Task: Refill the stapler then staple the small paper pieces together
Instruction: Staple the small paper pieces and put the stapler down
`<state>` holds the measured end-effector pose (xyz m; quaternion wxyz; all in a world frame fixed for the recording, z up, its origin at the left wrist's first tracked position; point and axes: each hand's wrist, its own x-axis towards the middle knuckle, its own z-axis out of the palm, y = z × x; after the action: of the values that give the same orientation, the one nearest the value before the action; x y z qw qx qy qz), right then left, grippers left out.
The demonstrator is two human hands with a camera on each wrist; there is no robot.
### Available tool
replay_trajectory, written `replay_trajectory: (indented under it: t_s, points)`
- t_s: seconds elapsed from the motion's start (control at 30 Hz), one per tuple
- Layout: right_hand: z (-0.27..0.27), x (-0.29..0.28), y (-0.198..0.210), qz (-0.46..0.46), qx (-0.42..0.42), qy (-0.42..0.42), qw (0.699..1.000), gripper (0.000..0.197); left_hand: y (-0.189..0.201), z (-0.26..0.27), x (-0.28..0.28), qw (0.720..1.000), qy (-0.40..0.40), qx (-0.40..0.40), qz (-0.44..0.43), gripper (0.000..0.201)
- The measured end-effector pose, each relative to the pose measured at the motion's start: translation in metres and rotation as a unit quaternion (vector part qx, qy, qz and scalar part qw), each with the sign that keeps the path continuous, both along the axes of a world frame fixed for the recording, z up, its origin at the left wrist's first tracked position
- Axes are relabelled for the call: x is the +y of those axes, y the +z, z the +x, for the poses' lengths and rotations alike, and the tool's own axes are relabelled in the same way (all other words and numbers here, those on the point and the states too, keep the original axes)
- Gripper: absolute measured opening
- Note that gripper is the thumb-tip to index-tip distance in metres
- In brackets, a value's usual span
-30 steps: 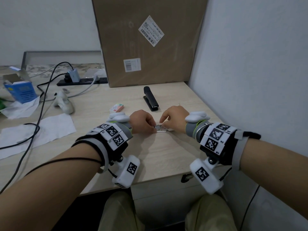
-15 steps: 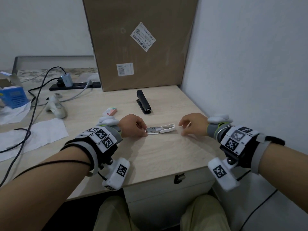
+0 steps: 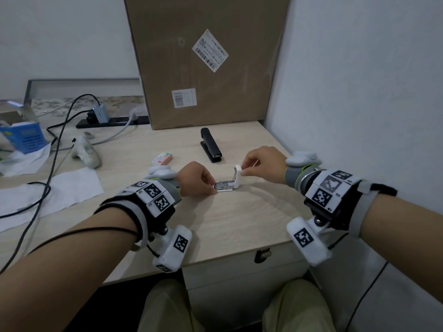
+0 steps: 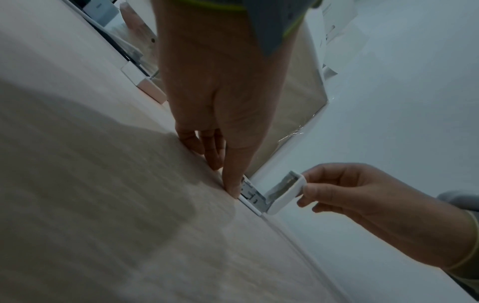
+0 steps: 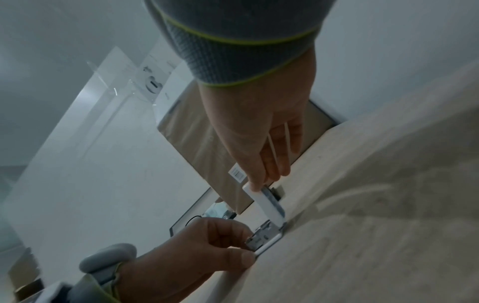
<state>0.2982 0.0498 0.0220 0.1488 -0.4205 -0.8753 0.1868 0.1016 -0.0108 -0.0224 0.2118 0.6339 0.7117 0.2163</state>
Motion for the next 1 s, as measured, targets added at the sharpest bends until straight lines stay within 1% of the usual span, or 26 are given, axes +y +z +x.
replay_trajectory:
  t_s: [0.13,0.33,0.47,0.63,0.73,0.8,0.83,0.9,0.93,1.0]
  points:
    - [-0.017,-0.008,0.002,0.010,-0.039,0.018,0.999,0.020,0.000,0.002,0.001,1.000,0.003,-0.003,-0.001,0.022]
    - [-0.034,-0.017,-0.009,0.023,-0.147,0.044,0.988,0.026,0.000,0.002,-0.001,1.000,-0.013,0.013,-0.006,0.023]
    - [-0.038,-0.015,-0.010,0.018,-0.164,0.041,0.985,0.028,0.003,0.001,-0.002,0.999,-0.032,0.026,-0.017,0.025]
    - [-0.046,-0.014,-0.007,0.015,-0.196,0.047,0.979,0.032,0.004,0.000,-0.004,0.999,-0.033,0.031,-0.025,0.025]
    - [-0.047,-0.013,-0.009,0.011,-0.191,0.045,0.980,0.031,0.005,-0.001,-0.004,0.998,-0.035,0.031,-0.048,0.029]
    - [-0.045,-0.012,-0.012,0.009,-0.172,0.035,0.984,0.030,0.007,-0.002,-0.006,0.997,-0.024,0.016,-0.068,0.038]
    - [-0.043,-0.012,-0.013,0.003,-0.154,0.024,0.988,0.030,0.007,-0.003,-0.006,0.997,-0.016,-0.005,-0.075,0.044]
    - [-0.039,-0.011,-0.014,-0.009,-0.111,-0.002,0.994,0.029,0.010,-0.005,-0.007,0.993,-0.003,-0.078,-0.093,0.054]
    - [-0.038,-0.011,-0.014,-0.011,-0.090,-0.016,0.996,0.029,0.011,-0.007,-0.007,0.988,0.003,-0.118,-0.099,0.053]
    - [-0.036,-0.011,-0.013,-0.008,-0.046,-0.053,0.998,0.028,0.015,-0.005,-0.008,0.980,0.017,-0.162,-0.114,0.038]
